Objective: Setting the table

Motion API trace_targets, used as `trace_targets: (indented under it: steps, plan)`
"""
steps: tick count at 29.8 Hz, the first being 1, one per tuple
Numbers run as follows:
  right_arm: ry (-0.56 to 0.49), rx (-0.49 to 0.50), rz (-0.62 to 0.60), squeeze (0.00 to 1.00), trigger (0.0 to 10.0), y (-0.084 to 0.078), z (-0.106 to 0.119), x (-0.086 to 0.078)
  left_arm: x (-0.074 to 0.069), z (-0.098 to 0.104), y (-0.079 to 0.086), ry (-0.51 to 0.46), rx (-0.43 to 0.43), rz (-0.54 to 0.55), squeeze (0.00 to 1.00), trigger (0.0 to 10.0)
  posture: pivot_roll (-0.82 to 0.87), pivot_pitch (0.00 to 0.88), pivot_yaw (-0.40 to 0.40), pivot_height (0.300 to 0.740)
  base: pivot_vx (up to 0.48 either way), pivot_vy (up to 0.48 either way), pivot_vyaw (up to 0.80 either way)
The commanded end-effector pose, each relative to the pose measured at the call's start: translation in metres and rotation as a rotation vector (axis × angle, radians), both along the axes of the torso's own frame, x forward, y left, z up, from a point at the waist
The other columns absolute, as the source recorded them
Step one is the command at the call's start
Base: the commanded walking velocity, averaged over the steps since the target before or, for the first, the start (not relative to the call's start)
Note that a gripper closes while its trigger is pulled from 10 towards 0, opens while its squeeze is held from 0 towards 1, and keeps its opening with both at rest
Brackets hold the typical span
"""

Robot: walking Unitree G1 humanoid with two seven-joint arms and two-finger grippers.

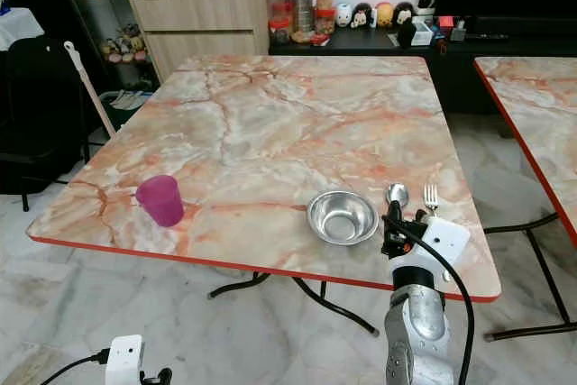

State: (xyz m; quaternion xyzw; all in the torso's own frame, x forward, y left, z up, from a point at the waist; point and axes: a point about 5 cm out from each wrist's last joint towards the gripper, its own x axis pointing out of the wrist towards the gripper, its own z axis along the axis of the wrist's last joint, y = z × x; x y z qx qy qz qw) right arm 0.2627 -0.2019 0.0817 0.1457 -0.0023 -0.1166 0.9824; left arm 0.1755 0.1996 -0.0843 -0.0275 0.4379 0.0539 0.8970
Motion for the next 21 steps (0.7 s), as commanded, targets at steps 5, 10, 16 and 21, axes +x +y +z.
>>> trace_targets:
  steps: [5,10,16,21]
  plan:
    - [0.013,0.09,0.042,0.0,10.0,0.012,-0.001,0.014,0.006,0.003,0.003,-0.018,0.007,-0.001,0.0,10.0,-0.01,0.016,0.074,0.74,0.0,0.0,0.0]
    - [0.04,0.157,0.092,0.0,10.0,0.03,-0.006,0.027,0.008,0.005,0.004,-0.024,0.014,-0.002,0.0,10.0,0.01,0.017,0.065,0.74,0.0,0.0,0.0]
    - [0.043,0.176,0.111,0.0,10.0,0.036,-0.008,0.031,0.009,0.005,0.005,-0.026,0.014,0.006,0.0,10.0,0.02,0.02,0.062,0.74,0.0,0.0,0.0]
    - [-0.006,0.187,0.069,0.0,10.0,0.035,-0.001,0.029,0.008,0.005,0.007,-0.031,0.014,0.024,0.0,10.0,0.02,0.024,0.061,0.74,0.0,0.0,0.0]
